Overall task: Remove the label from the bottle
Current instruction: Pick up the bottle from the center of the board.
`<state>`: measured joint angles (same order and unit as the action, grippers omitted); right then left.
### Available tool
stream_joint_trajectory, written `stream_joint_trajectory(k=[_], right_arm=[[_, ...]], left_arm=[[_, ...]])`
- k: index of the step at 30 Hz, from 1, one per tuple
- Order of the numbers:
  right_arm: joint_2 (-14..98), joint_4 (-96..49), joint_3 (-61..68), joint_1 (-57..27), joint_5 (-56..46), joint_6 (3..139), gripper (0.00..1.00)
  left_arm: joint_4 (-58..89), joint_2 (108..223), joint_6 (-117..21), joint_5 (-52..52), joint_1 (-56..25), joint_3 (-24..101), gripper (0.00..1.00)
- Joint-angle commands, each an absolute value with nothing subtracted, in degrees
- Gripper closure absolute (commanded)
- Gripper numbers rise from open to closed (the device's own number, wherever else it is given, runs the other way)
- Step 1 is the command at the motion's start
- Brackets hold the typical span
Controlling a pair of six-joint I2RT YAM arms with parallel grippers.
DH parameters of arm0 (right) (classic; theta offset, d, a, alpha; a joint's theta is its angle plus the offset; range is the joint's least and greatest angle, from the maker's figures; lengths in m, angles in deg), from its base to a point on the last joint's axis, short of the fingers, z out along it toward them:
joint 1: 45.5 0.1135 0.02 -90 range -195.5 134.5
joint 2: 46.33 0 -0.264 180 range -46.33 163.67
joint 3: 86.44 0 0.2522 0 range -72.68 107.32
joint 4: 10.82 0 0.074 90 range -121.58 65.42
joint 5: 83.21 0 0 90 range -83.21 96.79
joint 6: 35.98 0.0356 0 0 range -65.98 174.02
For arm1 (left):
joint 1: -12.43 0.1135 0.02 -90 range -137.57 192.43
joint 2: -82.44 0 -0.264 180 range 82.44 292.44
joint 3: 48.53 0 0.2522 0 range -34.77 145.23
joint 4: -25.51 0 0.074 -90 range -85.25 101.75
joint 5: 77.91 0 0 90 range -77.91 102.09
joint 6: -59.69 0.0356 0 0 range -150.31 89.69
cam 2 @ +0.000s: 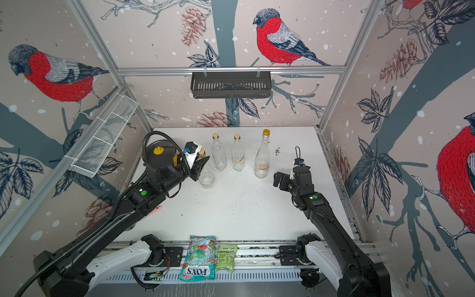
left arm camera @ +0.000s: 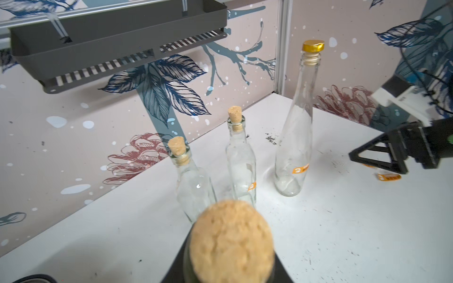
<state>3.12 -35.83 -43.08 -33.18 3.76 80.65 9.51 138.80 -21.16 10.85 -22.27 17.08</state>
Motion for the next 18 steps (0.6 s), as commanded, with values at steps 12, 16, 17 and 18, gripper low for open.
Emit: stream_joint_trajectory(k=[12,16,17,18], right_arm=[[-0.6,-28.7,-43.8,-33.8,0.0,77.9,0.00],[-0.4,-30.0,-42.8,-33.9,-1.7,76.4,0.00],[-0.9,-29.2,-43.1,-33.8,-2.7,76.2,0.01],[-1.4,-28.4,-43.6,-33.8,-3.4,76.2,0.01]], left_arm=[[17.0,144.4,-19.0,9.5,-15.1,21.2,1.00],[19.9,145.9,-20.0,6.4,-11.9,20.9,1.00],[20.4,146.5,-20.5,5.4,-11.0,21.1,1.00],[20.8,147.0,-20.8,4.7,-10.4,21.2,1.00]])
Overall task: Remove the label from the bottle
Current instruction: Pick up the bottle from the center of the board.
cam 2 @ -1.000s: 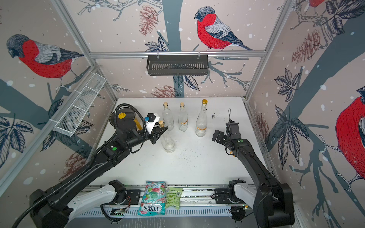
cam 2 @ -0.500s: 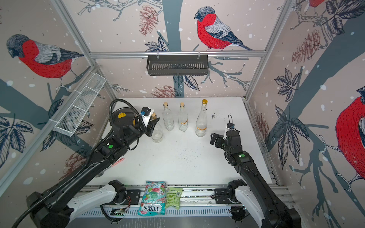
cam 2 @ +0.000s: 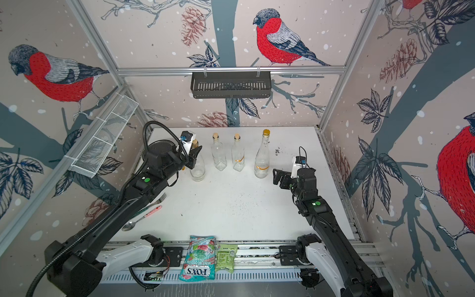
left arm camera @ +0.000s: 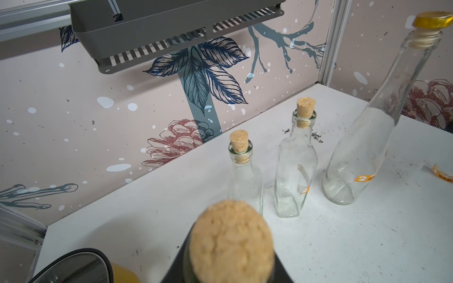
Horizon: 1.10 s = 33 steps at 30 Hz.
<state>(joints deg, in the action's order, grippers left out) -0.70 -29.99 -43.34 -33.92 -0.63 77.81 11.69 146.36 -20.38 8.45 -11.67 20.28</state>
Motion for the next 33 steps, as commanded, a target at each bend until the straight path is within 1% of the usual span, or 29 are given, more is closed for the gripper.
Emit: stream_joint_trajectory(k=[1,5,15,16,20,23,26,33], right_arm=[[-2.0,-27.4,-44.2,-33.8,-3.7,76.4,0.00],[-4.1,-24.0,-45.7,-33.8,-5.8,76.4,0.00],[-4.8,-22.6,-43.9,-33.6,-11.3,73.3,0.01],[-4.9,-22.1,-43.9,-33.5,-12.4,73.2,0.01],[-5.4,-20.3,-43.5,-31.9,-15.0,72.3,0.00],[-5.5,-19.7,-42.5,-28.5,-14.9,71.0,0.01],[-4.3,-19.1,-40.8,-23.1,-12.4,69.7,0.00],[3.6,-19.4,-33.3,-8.4,-1.2,66.2,0.00]], left_arm=[[21.6,147.5,-21.0,4.4,-9.9,21.1,1.00],[23.8,149.7,-21.6,2.6,-8.9,21.6,1.00],[27.0,154.6,-23.3,-0.6,-8.8,22.1,1.00],[27.3,155.0,-23.4,-0.7,-8.7,23.6,1.00],[27.6,156.2,-23.6,-1.6,-8.8,24.1,1.00],[27.8,156.5,-24.0,-2.0,-8.8,23.9,1.00],[27.6,156.4,-24.2,-2.1,-8.8,23.8,1.00],[26.8,155.6,-24.6,-1.0,-8.8,23.3,1.00]])
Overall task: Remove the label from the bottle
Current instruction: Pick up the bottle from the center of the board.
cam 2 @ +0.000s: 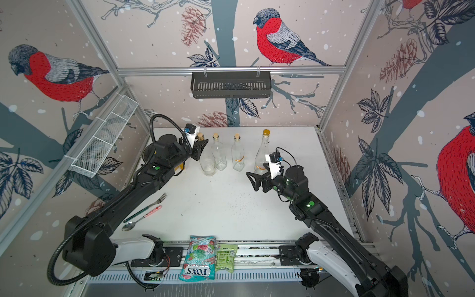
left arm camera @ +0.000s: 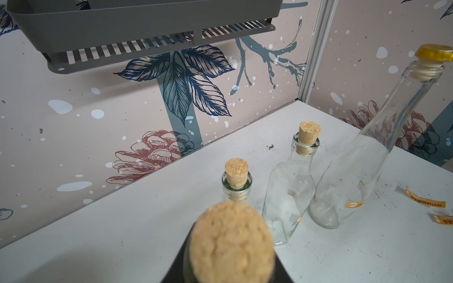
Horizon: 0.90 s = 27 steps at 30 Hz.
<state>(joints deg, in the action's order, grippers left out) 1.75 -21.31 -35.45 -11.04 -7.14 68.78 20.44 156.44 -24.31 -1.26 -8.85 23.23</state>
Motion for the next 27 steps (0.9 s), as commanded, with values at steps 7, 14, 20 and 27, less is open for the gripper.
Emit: stream_joint_trajectory(k=[7,14,20,27], right_arm=[[14.3,-18.6,-25.2,-5.1,3.1,68.0,0.01],[25.0,-19.9,-15.9,-3.2,10.8,69.5,0.03],[32.8,-20.5,-10.2,-2.8,17.8,71.7,0.03],[40.3,-23.6,-2.9,-3.6,23.9,73.5,0.06]], left_arm=[[26.8,154.9,-25.3,-0.5,-8.8,22.7,0.86],[27.3,154.6,-25.7,-0.2,-8.8,22.7,0.75],[27.0,154.9,-26.2,-0.3,-8.8,22.7,0.70],[26.7,154.7,-26.4,-0.4,-8.8,22.7,0.77]])
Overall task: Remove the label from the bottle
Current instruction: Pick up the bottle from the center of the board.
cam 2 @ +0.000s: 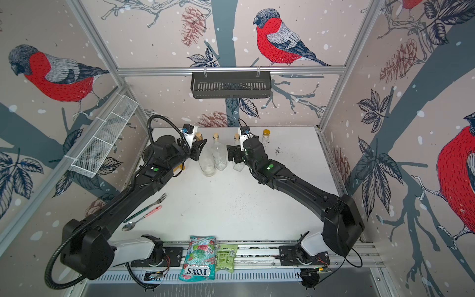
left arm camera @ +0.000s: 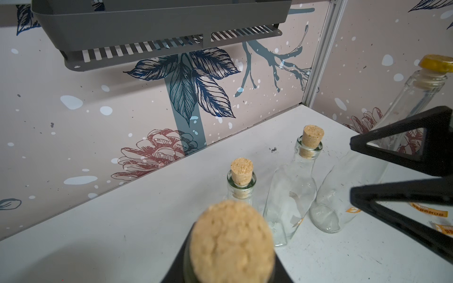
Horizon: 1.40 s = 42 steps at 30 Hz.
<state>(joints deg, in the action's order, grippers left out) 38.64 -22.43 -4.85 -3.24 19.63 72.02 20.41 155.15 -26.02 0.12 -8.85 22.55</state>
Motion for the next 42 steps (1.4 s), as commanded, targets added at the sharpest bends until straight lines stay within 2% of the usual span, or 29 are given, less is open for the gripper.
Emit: stream_joint_trajectory(k=[1,11,18,21,26,42], right_arm=[[41.1,-24.0,-2.1,-3.9,24.5,74.0,0.07],[48.0,-24.0,3.2,-6.5,24.4,74.3,0.08],[52.0,-24.7,6.4,-6.6,24.3,73.5,0.15],[53.4,-25.7,7.6,-6.3,25.6,73.5,0.21],[54.2,-24.5,7.6,-4.9,27.6,71.7,0.38],[55.3,-23.7,8.6,-2.6,32.3,68.1,0.63]], left_arm=[[26.7,154.6,-26.5,-0.3,-8.8,22.7,0.78],[26.1,153.7,-27.1,-0.2,-9.1,22.7,0.81],[23.8,153.5,-30.1,0.4,-9.2,23.0,0.81],[20.9,153.3,-31.3,0.8,-9.2,23.9,0.82],[17.6,151.4,-32.3,0.6,-9.2,23.3,0.84],[14.0,145.7,-30.4,-3.6,-9.2,21.0,0.85]])
